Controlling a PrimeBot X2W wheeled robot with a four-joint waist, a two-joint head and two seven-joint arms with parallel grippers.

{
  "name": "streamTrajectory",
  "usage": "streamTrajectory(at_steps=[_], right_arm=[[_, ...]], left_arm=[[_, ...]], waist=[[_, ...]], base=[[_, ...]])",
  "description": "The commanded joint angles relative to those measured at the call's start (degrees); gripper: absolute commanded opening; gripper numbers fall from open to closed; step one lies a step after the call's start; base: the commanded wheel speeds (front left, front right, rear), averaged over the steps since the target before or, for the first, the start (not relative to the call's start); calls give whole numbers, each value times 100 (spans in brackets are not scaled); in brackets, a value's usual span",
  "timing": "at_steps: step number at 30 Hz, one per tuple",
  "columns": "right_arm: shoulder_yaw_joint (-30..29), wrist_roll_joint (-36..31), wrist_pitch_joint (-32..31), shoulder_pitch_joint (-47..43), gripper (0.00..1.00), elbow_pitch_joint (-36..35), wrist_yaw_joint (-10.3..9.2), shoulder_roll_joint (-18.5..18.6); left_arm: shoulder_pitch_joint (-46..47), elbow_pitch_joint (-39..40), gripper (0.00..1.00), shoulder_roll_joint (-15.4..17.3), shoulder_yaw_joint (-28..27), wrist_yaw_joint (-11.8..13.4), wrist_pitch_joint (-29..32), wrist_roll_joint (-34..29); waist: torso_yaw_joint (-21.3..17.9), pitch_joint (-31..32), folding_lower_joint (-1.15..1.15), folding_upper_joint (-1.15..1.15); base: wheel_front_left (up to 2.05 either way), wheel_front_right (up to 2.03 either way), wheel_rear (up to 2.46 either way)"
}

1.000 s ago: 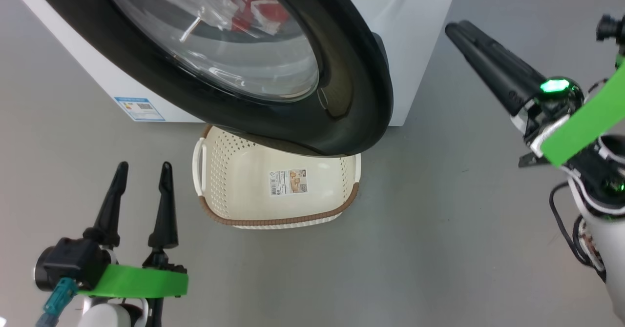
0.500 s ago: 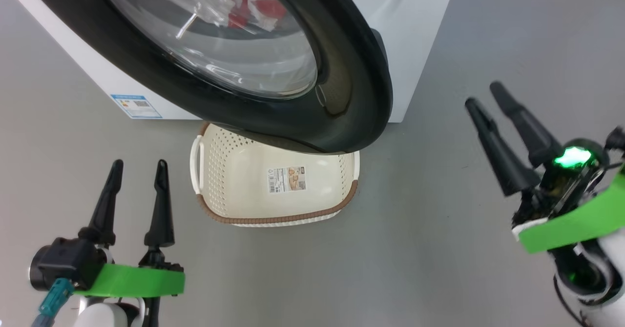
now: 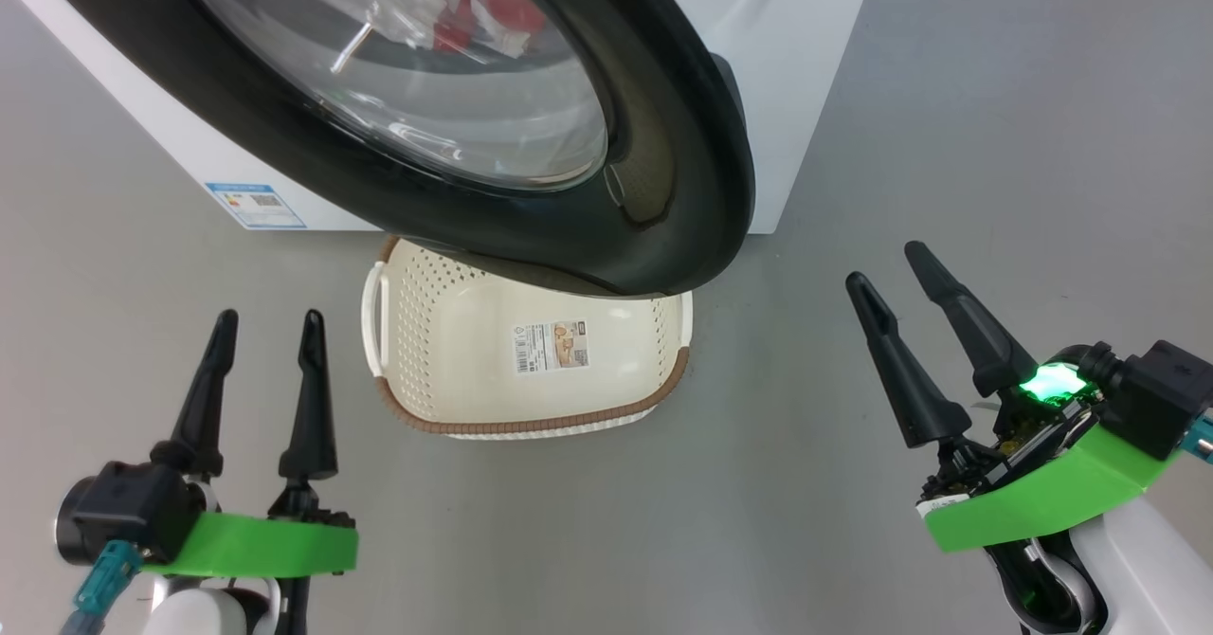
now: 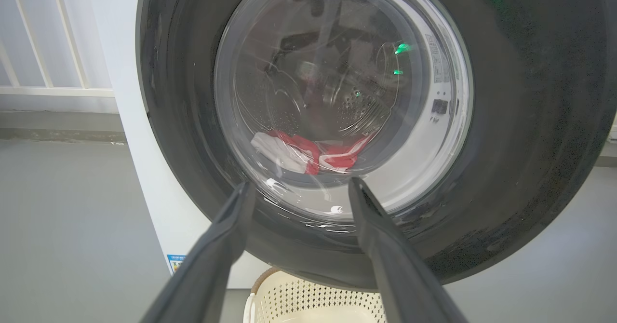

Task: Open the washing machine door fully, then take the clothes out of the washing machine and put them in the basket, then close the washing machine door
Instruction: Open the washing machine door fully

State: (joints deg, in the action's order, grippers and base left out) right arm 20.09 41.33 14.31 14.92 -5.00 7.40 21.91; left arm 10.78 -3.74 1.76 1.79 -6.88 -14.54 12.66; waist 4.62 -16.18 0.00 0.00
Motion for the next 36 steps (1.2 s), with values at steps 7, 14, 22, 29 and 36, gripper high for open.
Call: streamTrajectory(at_steps=[7,14,22,29,36], right_arm=[[-1,-452,68,-190,100,65,9,-39],[32,-549,68,-231,100,103,9,-35],[74,-523,68,-225,100,149,9,-45],[88,-501,69,-167,100,173,9,12],[104,-512,69,-103,100,198,9,73]], left_arm=[[-9,95,100,111,-158,-47,-46,-74],[-34,64,100,111,-128,-52,-46,-66],[-63,60,100,111,-123,-55,-46,-73],[-59,94,100,111,-121,-56,-46,-74],[-31,110,100,111,-104,-57,-46,-60]], waist=[[-3,87,0,0],[8,149,0,0],[3,186,0,0],[5,166,0,0],[19,135,0,0]], base=[[0,0,0],[0,0,0],[0,0,0],[0,0,0],[0,0,0]])
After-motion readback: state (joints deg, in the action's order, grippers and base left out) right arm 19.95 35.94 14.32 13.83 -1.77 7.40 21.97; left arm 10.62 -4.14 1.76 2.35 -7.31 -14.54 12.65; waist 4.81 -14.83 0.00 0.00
